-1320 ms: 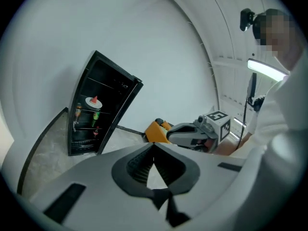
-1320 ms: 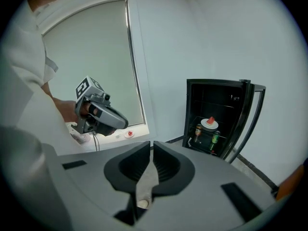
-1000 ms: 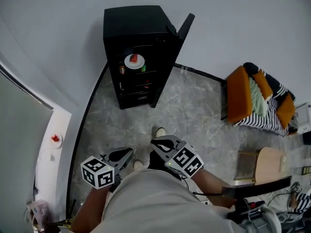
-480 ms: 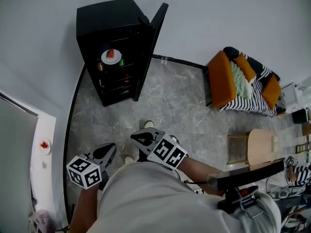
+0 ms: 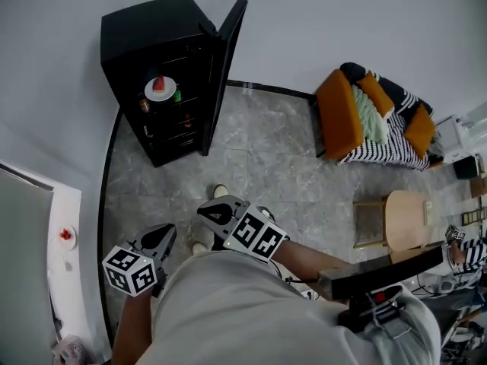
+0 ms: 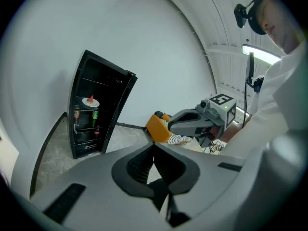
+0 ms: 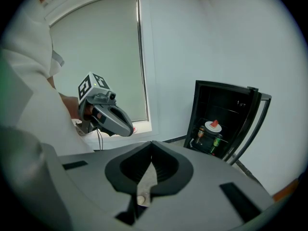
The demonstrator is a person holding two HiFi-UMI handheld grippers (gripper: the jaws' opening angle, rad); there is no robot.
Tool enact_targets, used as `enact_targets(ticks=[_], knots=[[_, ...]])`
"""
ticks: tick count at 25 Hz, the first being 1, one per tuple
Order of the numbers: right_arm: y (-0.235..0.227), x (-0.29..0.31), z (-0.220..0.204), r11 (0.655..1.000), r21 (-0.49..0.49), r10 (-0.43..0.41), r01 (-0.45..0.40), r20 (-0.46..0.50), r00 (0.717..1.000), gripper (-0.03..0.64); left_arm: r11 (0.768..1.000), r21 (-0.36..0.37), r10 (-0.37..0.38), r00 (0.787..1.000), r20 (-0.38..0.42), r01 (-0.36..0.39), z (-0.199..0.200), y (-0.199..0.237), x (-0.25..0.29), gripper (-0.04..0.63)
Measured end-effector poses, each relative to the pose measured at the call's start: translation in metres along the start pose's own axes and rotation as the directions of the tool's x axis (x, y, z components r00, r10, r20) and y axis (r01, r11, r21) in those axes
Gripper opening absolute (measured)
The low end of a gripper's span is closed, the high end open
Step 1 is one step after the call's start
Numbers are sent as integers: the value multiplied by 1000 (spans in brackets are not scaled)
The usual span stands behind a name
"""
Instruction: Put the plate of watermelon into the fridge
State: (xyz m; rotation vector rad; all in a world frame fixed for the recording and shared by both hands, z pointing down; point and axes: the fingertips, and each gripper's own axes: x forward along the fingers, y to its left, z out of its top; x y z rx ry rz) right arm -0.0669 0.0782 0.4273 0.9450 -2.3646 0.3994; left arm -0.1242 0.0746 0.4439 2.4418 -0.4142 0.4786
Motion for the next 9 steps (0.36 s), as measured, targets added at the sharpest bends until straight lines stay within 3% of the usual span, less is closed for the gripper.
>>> enact_targets(ticks=[9], knots=[[-30,4,-7,1000,29,-6,6,-2,1000,15,1000,7,10,999,-32,-9,9,16,25,12]])
